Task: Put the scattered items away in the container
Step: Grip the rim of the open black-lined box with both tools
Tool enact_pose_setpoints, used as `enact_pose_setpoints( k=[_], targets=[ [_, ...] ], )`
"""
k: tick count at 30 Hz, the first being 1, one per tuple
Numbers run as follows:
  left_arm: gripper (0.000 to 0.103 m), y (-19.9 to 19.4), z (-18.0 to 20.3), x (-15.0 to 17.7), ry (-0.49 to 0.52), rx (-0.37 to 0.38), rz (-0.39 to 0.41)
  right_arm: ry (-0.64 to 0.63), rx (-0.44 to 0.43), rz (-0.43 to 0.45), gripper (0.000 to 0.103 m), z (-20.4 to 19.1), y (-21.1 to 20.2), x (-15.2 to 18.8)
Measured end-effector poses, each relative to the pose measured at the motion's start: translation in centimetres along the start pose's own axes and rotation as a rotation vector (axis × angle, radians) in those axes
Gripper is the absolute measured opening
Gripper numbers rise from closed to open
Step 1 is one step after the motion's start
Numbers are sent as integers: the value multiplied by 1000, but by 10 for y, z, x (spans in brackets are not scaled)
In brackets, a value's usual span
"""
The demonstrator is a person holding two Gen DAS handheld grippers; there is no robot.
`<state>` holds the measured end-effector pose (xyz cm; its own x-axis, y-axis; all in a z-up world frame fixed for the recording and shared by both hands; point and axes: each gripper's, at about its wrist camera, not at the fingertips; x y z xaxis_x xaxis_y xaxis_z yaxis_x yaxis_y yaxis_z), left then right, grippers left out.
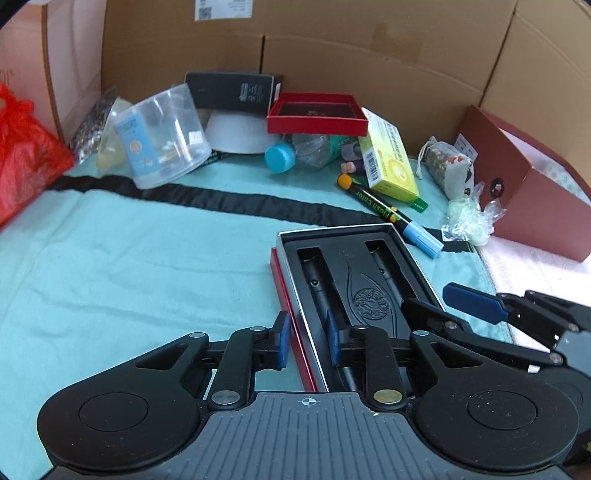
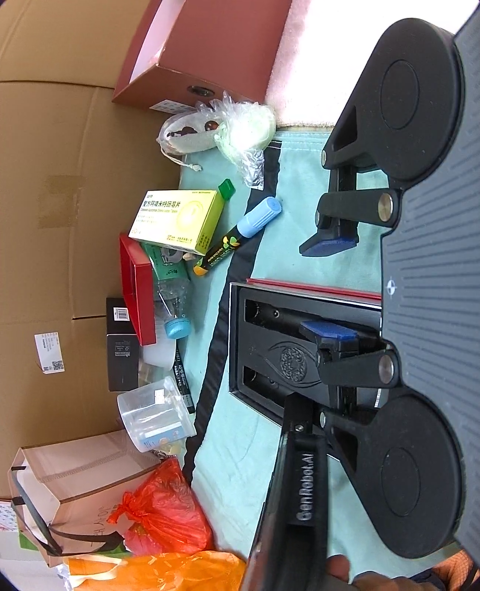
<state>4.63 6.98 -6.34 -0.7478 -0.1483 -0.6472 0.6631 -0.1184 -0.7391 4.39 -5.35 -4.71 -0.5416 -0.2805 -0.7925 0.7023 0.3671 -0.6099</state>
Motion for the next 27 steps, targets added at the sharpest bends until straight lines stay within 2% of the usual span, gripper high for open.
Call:
enact_pose_setpoints(
  k=[8, 10, 11, 13, 15, 19, 25, 27],
  targets=[
    [19, 2, -4, -3, 13, 18, -9, 29, -10, -10, 40, 4, 7, -5],
    [31, 3, -2, -3, 19, 19, -4, 32, -6, -11, 40, 3, 8, -5],
    [31, 3, -2, -3, 22, 17, -4, 31, -5, -12, 39, 2, 8, -6],
    [31, 3, -1, -4, 28, 12, -6, 32, -18, -14, 33, 2, 9, -6],
    [29, 3, -1, -5, 32, 10, -10, 41, -38, -18, 22, 3, 8, -6],
    [31, 3, 0, -4, 39, 2, -6, 29, -27, -19, 22, -2, 7, -7],
    [31, 4, 5, -5, 50, -22, -3, 76, -51, -36, 24, 4, 10, -9],
    [28, 3, 7, -5, 58, -32, -2, 94, -58, -33, 20, 8, 10, -8]
  ],
)
Point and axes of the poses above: each gripper's, at about its wrist camera, not at the fingertips, and y roughly the way its jaws point, z to its right, x to its underside, and after that the axes turned 4 degrees about -y, right-handed
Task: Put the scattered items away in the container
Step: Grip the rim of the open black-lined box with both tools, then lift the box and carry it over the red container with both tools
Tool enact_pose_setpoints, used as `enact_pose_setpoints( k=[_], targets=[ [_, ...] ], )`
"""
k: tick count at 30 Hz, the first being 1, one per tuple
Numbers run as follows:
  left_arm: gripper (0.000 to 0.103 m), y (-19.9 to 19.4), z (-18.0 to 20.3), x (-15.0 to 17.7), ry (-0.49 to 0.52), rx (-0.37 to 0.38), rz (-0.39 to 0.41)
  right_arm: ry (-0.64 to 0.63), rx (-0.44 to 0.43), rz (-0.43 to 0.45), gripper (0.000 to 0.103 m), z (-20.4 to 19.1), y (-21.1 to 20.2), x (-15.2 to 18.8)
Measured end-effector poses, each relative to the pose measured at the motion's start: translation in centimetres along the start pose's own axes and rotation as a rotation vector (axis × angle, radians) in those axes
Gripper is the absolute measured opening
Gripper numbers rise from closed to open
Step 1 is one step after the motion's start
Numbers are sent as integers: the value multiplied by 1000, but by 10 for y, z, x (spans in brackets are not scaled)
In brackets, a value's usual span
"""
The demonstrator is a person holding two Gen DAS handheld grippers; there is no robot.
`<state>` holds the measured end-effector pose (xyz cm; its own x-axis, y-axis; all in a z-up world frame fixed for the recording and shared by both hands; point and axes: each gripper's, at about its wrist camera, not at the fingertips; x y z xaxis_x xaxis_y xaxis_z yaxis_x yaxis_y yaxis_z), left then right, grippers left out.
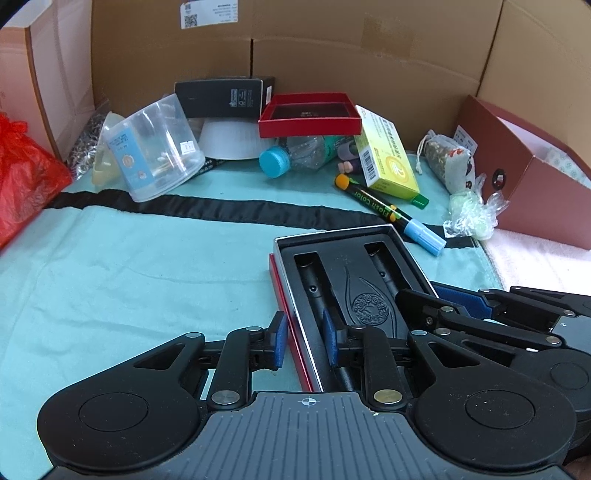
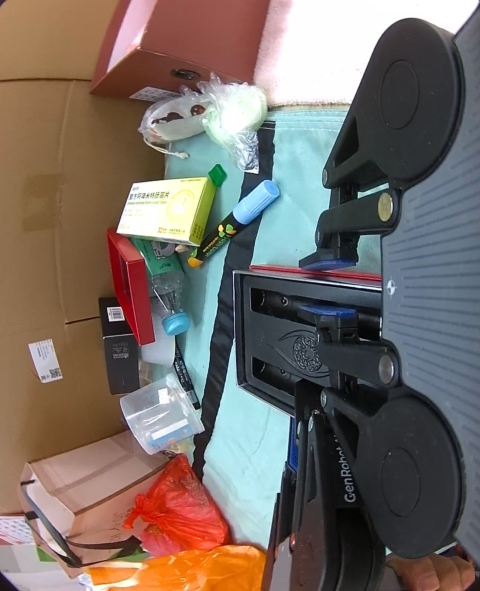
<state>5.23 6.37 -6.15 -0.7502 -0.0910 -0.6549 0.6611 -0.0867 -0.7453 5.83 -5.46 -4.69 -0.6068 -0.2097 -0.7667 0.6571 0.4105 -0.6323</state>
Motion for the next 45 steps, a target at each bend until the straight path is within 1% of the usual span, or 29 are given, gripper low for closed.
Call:
enact_pose_setpoints(
  k=[3, 4, 7, 13, 19, 25, 33, 34, 37, 41, 45],
  targets=[
    [22, -3, 3, 2, 10, -6, -4, 6, 5, 8, 20, 0, -4, 3],
    [18, -4, 4, 3, 14, -6, -5, 3, 10, 11, 20, -1, -6, 5],
    [14, -8, 9, 7, 23, -2, -8, 2, 24, 19, 19, -1, -13, 9],
    [14, -20, 21, 12, 40, 15, -5, 6, 47, 46, 19, 4, -31, 18],
    [14, -34, 42, 10, 71, 30, 31, 20, 77, 91, 19, 13, -51, 22],
    [14, -49, 71, -8, 113, 61, 94, 39, 126, 169, 19, 29, -74, 13],
    [14, -63, 121, -42, 181, 104, 195, 76, 200, 260, 18, 64, -99, -7],
    [14, -63, 127, -46, 186, 112, 203, 81, 209, 270, 15, 68, -101, -10],
    [14, -65, 144, -60, 207, 134, 226, 93, 246, 297, 15, 81, -106, -20],
    [14, -58, 166, -72, 234, 138, 237, 107, 289, 314, 15, 98, -107, -29],
    [14, -56, 178, -88, 225, 181, 242, 119, 309, 337, 15, 115, -114, -35]
  ],
)
Point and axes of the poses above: each gripper's, at about its wrist camera, not at the fingertips, and y roughly the way its jaws point, z to its right, x to its underside, and after that the axes turned 4 degrees about -y, right-handed
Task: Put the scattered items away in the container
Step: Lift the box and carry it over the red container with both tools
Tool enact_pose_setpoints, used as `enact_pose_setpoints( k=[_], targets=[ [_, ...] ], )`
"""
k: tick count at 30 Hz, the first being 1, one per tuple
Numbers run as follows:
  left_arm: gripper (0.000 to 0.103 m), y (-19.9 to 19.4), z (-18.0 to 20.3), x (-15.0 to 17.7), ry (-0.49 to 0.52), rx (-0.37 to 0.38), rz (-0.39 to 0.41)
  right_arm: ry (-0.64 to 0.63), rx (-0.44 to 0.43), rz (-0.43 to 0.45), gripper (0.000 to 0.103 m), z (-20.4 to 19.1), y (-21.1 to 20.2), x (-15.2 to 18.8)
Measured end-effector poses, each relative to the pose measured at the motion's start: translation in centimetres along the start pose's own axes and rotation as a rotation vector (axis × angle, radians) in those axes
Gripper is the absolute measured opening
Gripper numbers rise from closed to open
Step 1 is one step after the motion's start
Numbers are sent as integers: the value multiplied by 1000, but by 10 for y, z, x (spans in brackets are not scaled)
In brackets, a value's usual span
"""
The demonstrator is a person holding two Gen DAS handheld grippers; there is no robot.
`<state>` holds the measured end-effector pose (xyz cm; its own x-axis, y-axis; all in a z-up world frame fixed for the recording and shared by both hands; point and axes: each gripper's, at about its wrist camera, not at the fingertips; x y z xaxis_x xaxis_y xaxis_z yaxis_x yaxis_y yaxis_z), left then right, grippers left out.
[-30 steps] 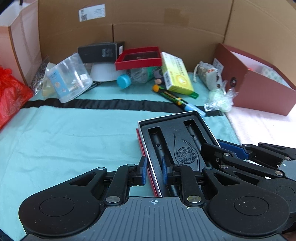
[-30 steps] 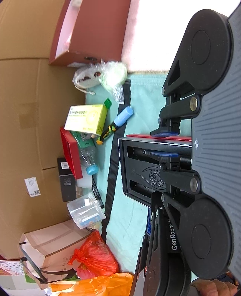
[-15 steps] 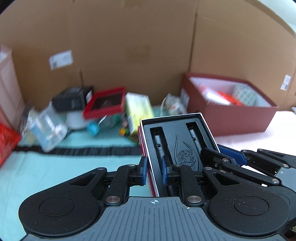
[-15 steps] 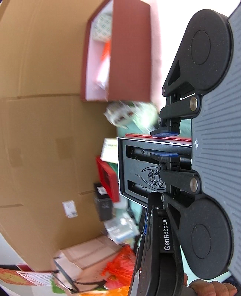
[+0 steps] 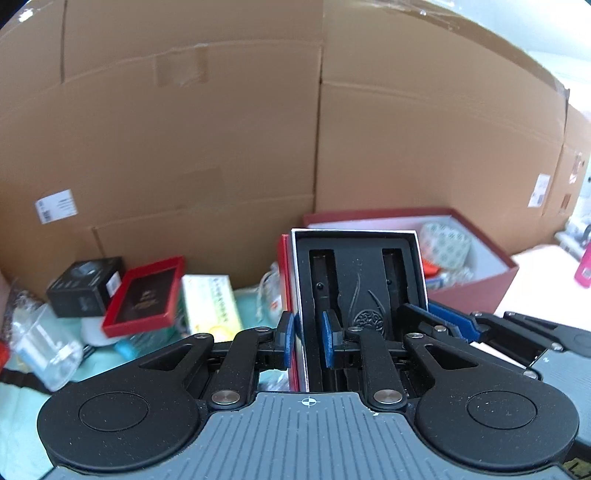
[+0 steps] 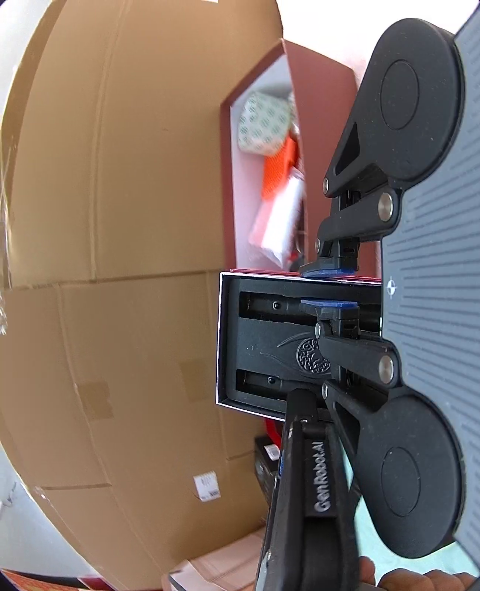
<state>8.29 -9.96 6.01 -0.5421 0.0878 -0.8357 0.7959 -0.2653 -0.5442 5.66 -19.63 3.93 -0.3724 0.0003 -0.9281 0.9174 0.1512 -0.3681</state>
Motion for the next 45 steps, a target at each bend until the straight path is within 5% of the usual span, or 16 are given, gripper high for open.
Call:
enact_pose_setpoints(
  k=[19, 39, 41, 45],
  targets=[
    [14, 55, 44, -64, 65, 40, 79, -6, 91, 69, 15, 53, 47, -52],
    [14, 150, 43, -58, 45, 59, -51, -4, 88, -47, 15, 88, 127, -30],
    [17, 156, 42, -54, 48, 58, -70, 0, 81, -71, 15, 90, 132, -25],
    [51, 155, 38, -50, 20, 93, -60, 11, 54, -98, 24, 91, 139, -17]
  ],
)
Point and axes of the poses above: each gripper's, at about its wrist camera, not at the fingertips, and y roughly the way its jaws point, z to its right, x to its underside, and after that the axes turned 4 degrees about -y, right-handed
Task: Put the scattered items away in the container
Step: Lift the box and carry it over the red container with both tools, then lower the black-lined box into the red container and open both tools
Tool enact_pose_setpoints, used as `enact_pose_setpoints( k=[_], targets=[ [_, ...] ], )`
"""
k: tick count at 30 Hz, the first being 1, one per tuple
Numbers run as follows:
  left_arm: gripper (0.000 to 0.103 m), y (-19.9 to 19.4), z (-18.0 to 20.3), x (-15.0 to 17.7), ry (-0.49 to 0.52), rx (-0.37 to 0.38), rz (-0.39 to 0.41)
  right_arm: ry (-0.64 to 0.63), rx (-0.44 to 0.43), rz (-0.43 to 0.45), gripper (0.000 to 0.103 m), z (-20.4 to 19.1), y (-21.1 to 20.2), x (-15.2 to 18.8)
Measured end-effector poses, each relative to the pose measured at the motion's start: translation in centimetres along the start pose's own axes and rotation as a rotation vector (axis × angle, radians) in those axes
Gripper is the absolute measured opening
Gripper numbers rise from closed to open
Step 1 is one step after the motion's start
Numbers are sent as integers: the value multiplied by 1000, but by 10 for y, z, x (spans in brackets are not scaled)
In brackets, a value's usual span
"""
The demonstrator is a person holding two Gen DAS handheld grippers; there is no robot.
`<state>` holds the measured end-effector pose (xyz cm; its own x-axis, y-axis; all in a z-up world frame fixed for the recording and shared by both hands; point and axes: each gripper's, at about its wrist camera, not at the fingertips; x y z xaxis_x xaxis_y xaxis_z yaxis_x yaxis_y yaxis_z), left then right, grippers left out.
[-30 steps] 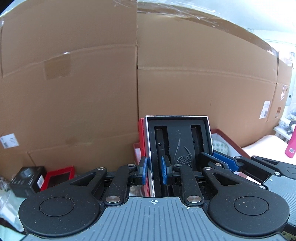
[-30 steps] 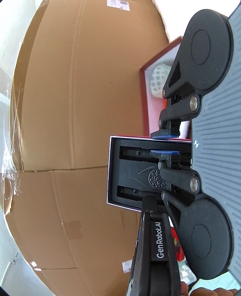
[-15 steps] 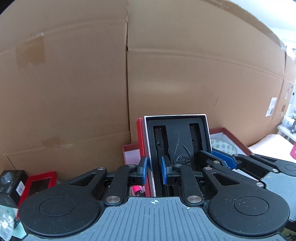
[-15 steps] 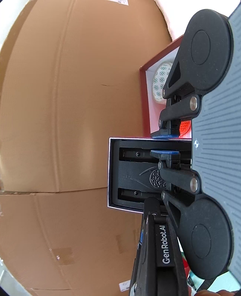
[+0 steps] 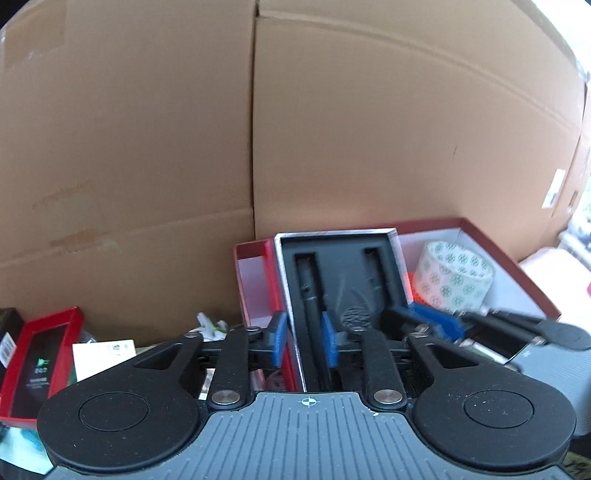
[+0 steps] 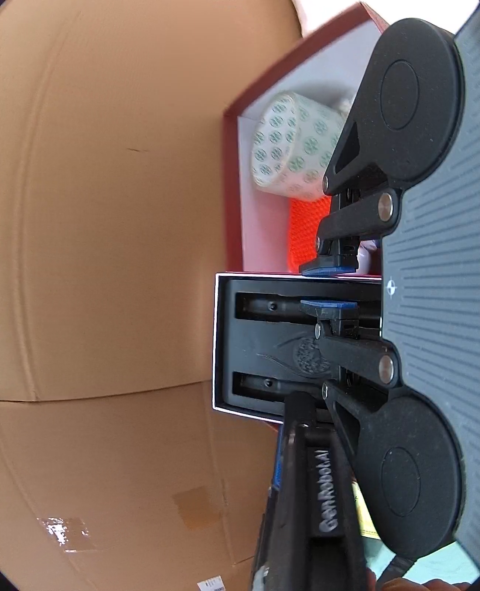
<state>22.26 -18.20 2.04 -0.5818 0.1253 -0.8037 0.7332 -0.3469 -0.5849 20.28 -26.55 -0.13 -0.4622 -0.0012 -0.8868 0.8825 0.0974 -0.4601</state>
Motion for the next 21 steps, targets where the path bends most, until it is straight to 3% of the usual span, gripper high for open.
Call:
enact_pose_setpoints(
  k=[1, 3, 4, 8, 16, 21],
  targets=[
    [66, -2, 0, 0, -5, 7, 7, 2, 0, -2, 30, 2, 1, 2],
    [73, -6, 1, 0, -3, 7, 36, -6, 30, 4, 56, 2, 2, 6],
    [73, -8, 2, 1, 6, 5, 47, -9, 45, 10, 61, 2, 3, 8],
    [83, -6, 2, 0, 9, 5, 54, 13, 41, 17, 63, 7, 2, 14],
    [84, 0, 4, 3, 3, 0, 23, -47, -2, -24, 64, 3, 1, 14],
    [84, 0, 2, 5, -1, -8, 15, -73, 15, -17, 68, 1, -2, 16]
  ],
)
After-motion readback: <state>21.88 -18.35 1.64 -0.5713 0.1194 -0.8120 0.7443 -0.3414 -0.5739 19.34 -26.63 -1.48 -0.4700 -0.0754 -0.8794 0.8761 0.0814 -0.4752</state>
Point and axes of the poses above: each gripper's, at about its wrist camera, not at the fingertips, and y roughly the way its jaws point, z to its right, x to its underside, and after that the axes turned 4 degrees about -y, right-handed
